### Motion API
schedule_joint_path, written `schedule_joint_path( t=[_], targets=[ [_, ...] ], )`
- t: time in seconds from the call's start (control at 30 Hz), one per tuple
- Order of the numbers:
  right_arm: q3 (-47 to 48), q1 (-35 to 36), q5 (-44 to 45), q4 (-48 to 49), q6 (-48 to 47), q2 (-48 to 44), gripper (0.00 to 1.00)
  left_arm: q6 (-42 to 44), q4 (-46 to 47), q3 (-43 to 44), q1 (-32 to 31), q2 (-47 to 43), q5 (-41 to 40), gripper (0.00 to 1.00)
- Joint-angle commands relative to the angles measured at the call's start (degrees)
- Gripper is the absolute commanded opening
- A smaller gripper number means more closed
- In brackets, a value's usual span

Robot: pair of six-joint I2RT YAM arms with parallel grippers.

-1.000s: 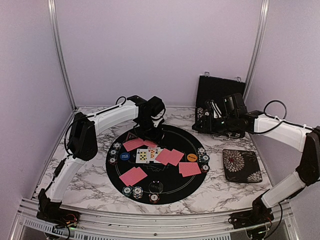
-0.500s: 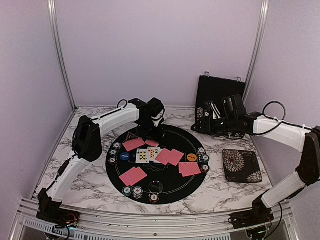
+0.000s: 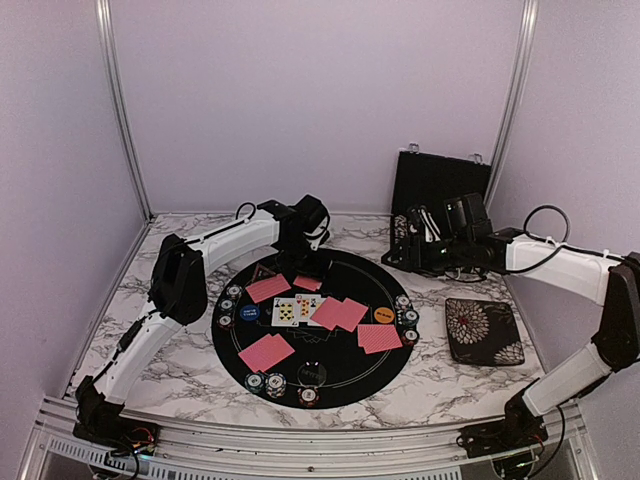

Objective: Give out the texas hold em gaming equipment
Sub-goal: Place the face-down deck piles in the community card area.

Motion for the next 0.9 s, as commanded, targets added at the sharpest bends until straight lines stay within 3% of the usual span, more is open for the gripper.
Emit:
schedule_joint_path(
  t=[0.0,0.13,0.27,0.63,0.87],
  targets=[
    [-0.6,0.6,-0.6,2.2,0.6,0.0,0.68,-0.4,3.4,1.8,0.7,2.3,0.3,0.53],
    [-1.4,0.6,-0.3,2.7,0.9,-0.1,0.68,-0.4,3.8,1.7,0.9,3.3,0.1,0.68],
    [-1.7,0.7,-0.1,2.9,1.4,-0.1,0.68,-1.9,4.8,1.8,1.8,2.7,-2.6,0.97],
    [0.2,3.5,5.1,0.5,1.7,0.0,0.68,-1.3,10.7,0.9,2.6,-7.6,-4.4,0.99],
    [1.4,4.9,10.1,-0.3,1.1,-0.9,0.71,-0.2,13.3,-11.3,2.8,-20.1,-6.3,0.99]
  ],
)
